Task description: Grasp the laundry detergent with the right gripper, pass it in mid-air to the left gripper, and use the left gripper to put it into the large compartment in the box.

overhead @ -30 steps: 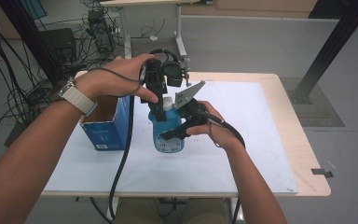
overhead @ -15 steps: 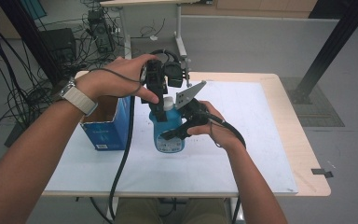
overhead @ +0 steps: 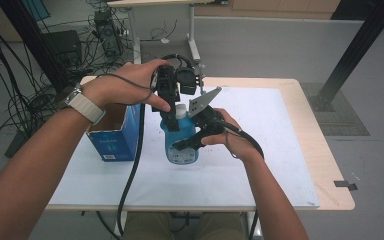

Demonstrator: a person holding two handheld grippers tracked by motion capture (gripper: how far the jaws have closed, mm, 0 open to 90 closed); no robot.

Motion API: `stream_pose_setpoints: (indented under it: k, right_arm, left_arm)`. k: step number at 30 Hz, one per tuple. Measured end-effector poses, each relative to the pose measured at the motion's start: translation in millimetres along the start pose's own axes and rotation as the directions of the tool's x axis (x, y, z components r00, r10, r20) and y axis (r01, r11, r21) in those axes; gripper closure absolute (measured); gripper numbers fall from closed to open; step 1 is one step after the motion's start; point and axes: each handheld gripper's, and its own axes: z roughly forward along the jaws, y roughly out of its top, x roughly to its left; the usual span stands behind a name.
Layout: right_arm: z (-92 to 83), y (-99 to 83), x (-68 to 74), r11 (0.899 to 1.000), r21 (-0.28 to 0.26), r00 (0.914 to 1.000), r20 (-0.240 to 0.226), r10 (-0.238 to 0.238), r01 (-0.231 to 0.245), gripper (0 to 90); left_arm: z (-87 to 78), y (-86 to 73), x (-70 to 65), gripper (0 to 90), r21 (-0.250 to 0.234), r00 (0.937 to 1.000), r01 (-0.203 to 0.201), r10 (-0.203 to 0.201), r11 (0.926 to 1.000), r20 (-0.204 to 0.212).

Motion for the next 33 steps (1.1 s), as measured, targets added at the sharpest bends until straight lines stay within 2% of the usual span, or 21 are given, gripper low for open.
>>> stream_pose_setpoints:
  k: [16,33]
  right_arm:
    - [-1.0,-0.1,-0.5,1.0,-0.003,1.0,0.003,0.002,-0.002,44.1]
    - [-2.2,0.0,-0.4,1.0,-0.01,1.0,0.002,0.003,-0.003,44.1]
  left_arm:
    - [0.8,-2.1,0.2,6.9,-0.012,1.0,0.006,-0.006,0.9999,-0.007]
    - [5.7,-1.4,0.5,7.3,-0.014,1.0,-0.007,0.007,0.9999,0.0]
